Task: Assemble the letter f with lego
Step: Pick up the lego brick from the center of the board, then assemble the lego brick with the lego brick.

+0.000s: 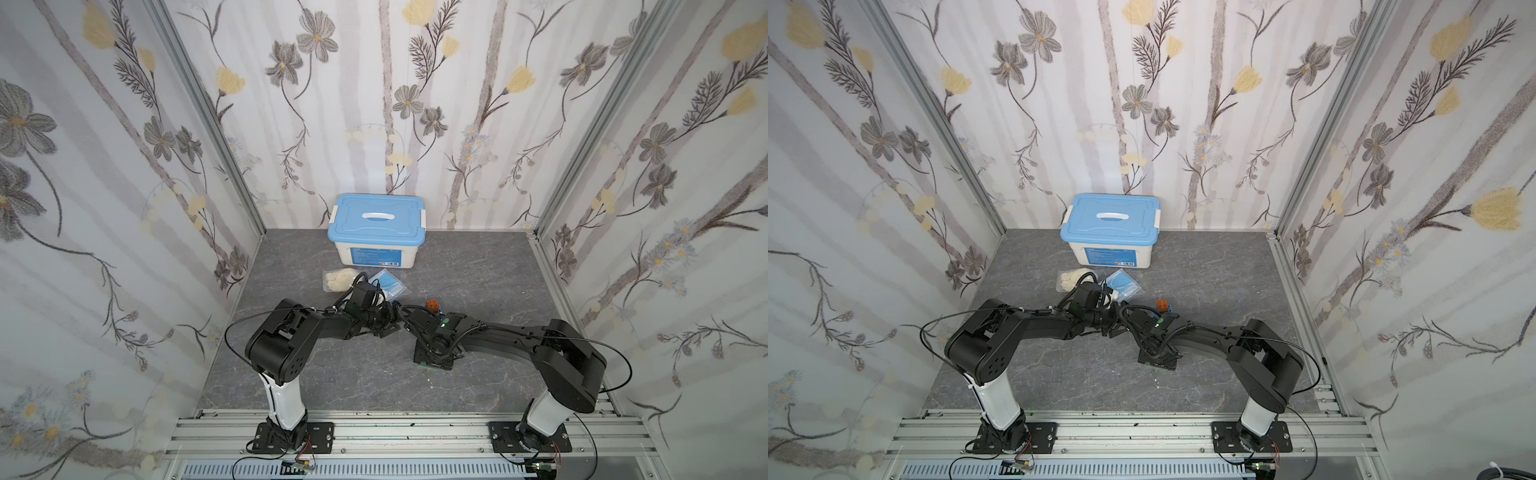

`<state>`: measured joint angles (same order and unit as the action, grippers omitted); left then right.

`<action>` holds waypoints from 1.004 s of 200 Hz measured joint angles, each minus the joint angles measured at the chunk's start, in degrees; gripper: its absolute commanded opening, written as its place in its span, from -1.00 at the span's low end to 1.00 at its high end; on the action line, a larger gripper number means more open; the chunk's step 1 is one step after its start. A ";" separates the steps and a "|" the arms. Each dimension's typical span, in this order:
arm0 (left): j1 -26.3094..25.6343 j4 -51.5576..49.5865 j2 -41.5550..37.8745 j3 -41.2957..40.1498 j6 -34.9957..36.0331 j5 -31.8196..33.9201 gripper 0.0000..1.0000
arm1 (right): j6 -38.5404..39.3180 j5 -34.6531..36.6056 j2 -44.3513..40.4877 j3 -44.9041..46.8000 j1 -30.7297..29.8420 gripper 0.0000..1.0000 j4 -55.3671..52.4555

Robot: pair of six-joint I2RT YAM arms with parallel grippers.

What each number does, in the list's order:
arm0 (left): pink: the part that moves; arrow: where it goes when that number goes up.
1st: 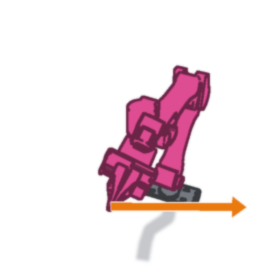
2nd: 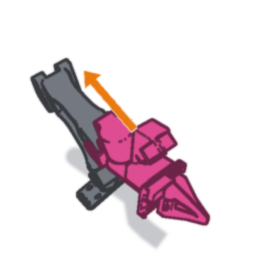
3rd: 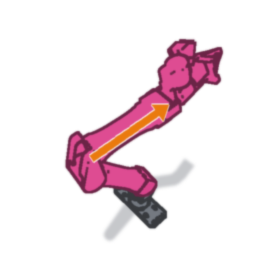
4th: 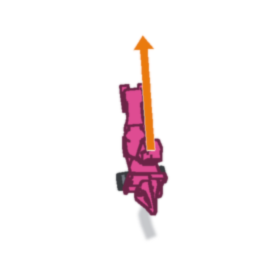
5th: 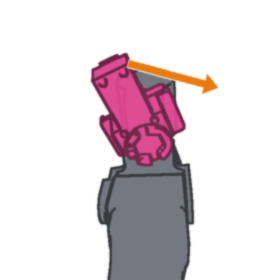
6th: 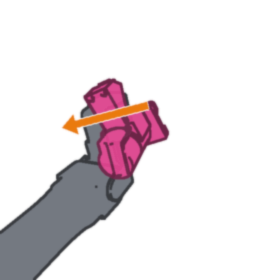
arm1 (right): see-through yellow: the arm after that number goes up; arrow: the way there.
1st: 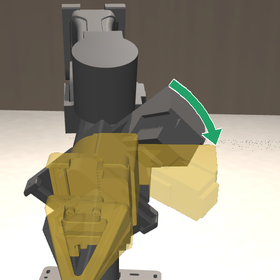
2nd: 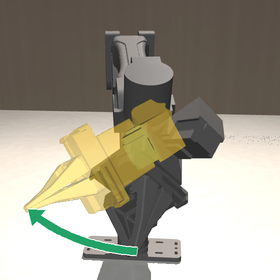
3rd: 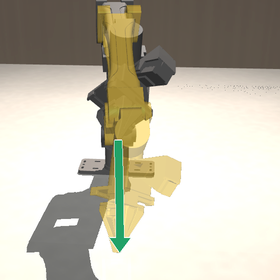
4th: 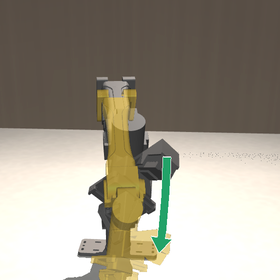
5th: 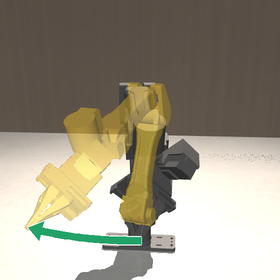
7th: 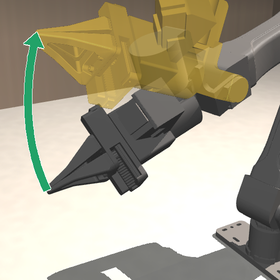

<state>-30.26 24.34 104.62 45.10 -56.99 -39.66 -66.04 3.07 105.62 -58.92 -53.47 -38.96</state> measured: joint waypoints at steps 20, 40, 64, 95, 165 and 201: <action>0.00 0.00 0.00 -0.02 0.13 -0.07 0.47 | 2.12 0.63 -1.25 -1.11 -0.02 0.17 -1.84; -0.04 0.46 -0.02 -0.28 0.26 -0.61 0.38 | 5.97 1.79 -4.39 -3.93 0.48 0.17 -5.18; -0.68 2.56 -0.04 -0.46 0.20 -1.20 0.30 | 11.89 2.05 -9.46 -8.22 3.98 0.19 -8.72; -1.77 7.30 0.74 -0.46 -1.14 -1.75 0.22 | 19.71 2.05 -13.00 -13.49 10.84 0.19 -12.87; -4.15 20.41 9.38 1.29 -8.17 -1.53 0.02 | 32.94 0.22 -4.42 -24.09 17.62 0.18 -16.50; -4.59 23.80 10.08 1.40 -9.51 -0.81 0.02 | 35.89 -0.96 -0.76 -26.67 18.45 0.18 -16.65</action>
<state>-34.85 48.14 114.69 46.50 -66.50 -40.47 -30.15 2.11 104.86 -85.58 -35.03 -55.61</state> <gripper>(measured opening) 0.512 0.633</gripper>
